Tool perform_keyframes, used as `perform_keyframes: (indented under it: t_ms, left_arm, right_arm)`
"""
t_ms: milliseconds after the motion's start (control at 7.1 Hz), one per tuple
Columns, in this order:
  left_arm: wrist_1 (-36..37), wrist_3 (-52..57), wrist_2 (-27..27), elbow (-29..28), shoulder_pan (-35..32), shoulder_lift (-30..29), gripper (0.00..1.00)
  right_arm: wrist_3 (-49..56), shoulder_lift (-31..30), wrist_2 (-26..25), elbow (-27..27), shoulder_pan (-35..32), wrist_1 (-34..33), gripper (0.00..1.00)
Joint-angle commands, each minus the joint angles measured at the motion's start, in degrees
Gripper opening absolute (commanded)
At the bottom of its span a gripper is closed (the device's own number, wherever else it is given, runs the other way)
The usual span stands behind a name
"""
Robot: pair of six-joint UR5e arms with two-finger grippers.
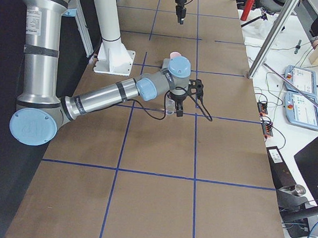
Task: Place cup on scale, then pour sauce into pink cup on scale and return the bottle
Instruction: 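Withdraw the left gripper from the cup while the right gripper reaches toward the glass bottle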
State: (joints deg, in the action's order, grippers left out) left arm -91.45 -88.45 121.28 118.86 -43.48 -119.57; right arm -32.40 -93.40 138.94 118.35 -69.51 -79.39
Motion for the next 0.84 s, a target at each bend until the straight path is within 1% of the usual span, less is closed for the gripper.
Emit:
perform_keyframes:
  t_ms: [0, 141, 282, 422, 563, 704]
  left_arm:
    - [0.0, 0.0, -0.8, -0.1, 0.0, 0.1, 0.58]
    - [0.0, 0.0, -0.9, 0.0, 0.0, 0.0, 0.58]
    - [0.1, 3.4, -1.5, -0.1, -0.3, 0.2, 0.58]
    - [0.0, 7.8, -1.6, 0.0, -1.6, 2.4, 0.58]
    - [0.1, 13.5, -1.6, 0.2, -4.4, 4.8, 0.58]
    - [0.0, 19.0, -1.6, 0.6, -6.0, 7.7, 0.59]
  right_arm:
    - [-19.3, -0.4, -5.0, 4.8, 10.1, 9.5, 1.0]
    - [-27.0, -0.8, -15.5, 9.4, 18.9, 9.5, 1.0]
    - [-30.9, -2.6, -25.6, 11.5, 26.5, 9.6, 1.0]
    - [-31.6, -4.4, -30.6, 11.8, 29.8, 9.9, 1.0]
    - [-31.9, -5.8, -35.9, 11.8, 32.7, 10.1, 1.0]
    - [-34.4, -7.2, -40.0, 11.7, 35.3, 10.2, 0.99]
